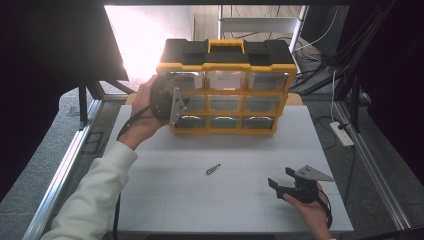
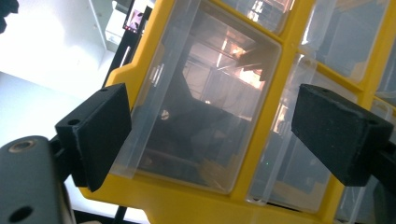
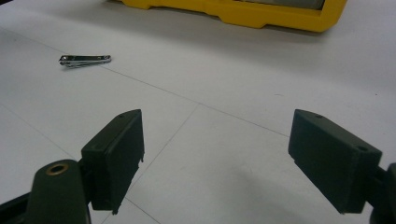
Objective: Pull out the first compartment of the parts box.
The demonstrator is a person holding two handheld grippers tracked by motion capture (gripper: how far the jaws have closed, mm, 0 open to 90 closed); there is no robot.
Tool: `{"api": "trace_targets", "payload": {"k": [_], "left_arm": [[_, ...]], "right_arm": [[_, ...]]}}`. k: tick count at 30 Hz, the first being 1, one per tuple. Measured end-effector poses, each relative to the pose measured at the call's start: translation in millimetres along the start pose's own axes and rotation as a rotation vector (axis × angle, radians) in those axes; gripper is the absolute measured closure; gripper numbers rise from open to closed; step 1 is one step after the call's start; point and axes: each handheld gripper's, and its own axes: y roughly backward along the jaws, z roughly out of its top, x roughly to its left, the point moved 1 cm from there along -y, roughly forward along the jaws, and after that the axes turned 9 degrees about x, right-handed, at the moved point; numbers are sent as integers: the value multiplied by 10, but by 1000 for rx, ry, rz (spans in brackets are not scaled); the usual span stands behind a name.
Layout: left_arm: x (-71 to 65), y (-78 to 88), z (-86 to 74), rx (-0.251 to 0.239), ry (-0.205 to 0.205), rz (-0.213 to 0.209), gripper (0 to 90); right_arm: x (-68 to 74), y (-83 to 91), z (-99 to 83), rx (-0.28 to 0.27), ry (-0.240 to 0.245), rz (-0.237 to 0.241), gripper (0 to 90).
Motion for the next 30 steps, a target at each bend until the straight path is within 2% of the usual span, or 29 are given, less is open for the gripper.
{"api": "trace_targets", "payload": {"k": [13,15,30], "left_arm": [[31,-86,-40,16,9,40,195],[30,-82,-33,17,-4,51,223],[42,-62,-18,26,-25,115,424]], "right_arm": [[-9,-2,-1,-3,-3,3,186],[-9,-3,-1,-2,-2,4,185],[-9,-3,-2,-3,-3,3,185]]}}
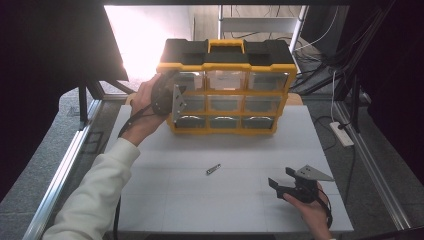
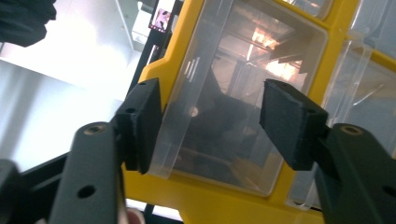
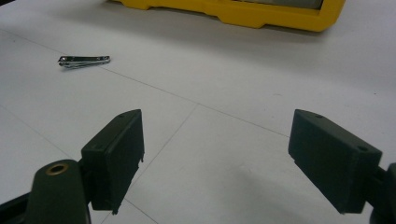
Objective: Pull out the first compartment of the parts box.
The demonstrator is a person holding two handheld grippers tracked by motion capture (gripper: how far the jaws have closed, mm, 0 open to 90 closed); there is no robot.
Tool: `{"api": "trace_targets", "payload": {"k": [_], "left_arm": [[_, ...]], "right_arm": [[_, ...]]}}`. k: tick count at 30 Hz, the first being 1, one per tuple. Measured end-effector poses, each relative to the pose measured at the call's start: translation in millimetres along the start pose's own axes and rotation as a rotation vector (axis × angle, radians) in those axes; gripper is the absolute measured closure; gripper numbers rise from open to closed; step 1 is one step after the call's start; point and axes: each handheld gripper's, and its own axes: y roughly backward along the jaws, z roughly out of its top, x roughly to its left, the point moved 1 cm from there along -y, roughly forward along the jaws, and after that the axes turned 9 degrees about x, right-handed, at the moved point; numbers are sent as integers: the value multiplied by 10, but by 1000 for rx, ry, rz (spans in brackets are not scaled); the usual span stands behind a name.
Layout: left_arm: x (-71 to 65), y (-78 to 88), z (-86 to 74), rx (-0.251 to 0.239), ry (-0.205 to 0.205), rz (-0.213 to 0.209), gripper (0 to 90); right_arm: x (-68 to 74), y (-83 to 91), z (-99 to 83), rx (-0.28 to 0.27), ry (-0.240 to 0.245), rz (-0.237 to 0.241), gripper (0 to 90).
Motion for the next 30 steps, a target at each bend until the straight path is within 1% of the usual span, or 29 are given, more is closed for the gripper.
{"api": "trace_targets", "payload": {"k": [7,16,25,30], "left_arm": [[12,9,5,12,-19,31,521],[19,15,13,24,-40,64,607],[43,22,9,31,-30,77,696],[43,27,0,34,-34,82,702]], "right_arm": [[-1,2,0,-1,0,-1,185],[-3,4,-1,0,-1,-2,185],[-6,5,-2,1,-4,-4,185],[-8,5,-3,3,-5,-8,185]]}}
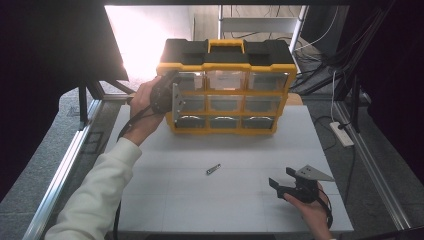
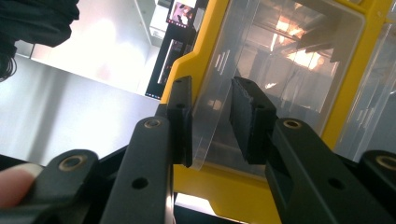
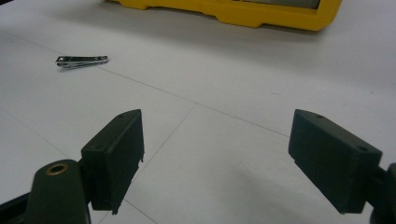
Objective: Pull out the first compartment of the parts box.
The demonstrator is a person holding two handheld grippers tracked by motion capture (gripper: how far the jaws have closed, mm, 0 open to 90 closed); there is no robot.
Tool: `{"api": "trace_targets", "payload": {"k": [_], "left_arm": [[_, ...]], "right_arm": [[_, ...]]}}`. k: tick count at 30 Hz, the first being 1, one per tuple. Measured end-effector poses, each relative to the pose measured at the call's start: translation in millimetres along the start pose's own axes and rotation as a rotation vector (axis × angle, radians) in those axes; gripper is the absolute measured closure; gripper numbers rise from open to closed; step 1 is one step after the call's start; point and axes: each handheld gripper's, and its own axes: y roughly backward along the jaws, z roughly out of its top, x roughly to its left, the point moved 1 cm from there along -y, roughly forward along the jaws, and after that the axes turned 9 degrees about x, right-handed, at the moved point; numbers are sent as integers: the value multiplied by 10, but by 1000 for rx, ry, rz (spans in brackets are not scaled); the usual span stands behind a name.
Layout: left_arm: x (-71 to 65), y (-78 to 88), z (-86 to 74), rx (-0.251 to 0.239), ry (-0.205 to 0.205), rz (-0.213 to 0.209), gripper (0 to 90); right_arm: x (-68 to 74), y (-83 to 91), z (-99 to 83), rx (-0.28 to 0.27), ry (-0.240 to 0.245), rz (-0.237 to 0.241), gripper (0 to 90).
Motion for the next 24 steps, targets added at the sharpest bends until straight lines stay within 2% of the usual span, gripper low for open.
{"api": "trace_targets", "payload": {"k": [12,17,20,24], "left_arm": [[0,5,-15,-8,19,7,720],[-37,-1,-12,-1,-8,21,667],[-65,-7,-9,3,-31,44,653],[-75,-9,-6,5,-26,63,676]], "right_arm": [[0,0,0,0,0,0,185],[0,-1,0,-1,1,4,185],[-1,-1,0,0,0,1,185],[-1,-1,0,1,-1,0,184]]}}
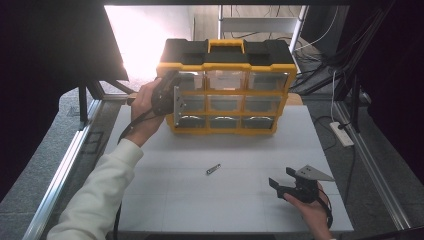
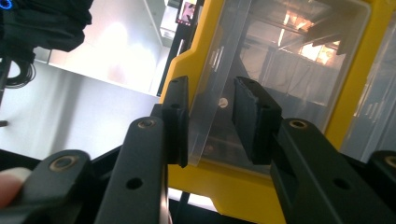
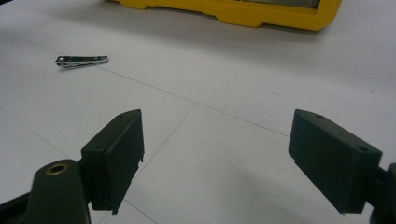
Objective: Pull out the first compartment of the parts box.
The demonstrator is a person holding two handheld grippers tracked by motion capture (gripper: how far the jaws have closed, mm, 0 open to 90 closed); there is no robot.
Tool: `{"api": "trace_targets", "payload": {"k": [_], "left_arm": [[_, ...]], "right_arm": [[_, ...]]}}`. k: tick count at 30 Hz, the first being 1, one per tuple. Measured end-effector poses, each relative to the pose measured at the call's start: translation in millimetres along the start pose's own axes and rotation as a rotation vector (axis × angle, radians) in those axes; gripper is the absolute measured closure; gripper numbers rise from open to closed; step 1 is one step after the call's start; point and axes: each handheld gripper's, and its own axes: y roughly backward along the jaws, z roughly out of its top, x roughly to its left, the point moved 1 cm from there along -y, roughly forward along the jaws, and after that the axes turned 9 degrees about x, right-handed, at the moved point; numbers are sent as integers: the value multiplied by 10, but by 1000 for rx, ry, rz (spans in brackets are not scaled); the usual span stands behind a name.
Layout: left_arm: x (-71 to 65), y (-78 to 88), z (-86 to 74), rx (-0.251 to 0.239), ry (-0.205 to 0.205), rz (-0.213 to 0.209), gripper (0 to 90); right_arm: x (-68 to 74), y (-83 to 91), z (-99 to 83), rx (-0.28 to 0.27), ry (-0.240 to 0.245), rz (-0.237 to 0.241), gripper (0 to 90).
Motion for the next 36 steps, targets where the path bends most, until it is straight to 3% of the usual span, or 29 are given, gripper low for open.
{"api": "trace_targets", "payload": {"k": [18,36], "left_arm": [[-38,-9,-51,14,-26,67,729],[-37,-2,-61,8,-24,71,738]], "right_arm": [[-12,11,-1,-3,-3,-3,184],[-20,8,0,-7,-7,1,184]]}}
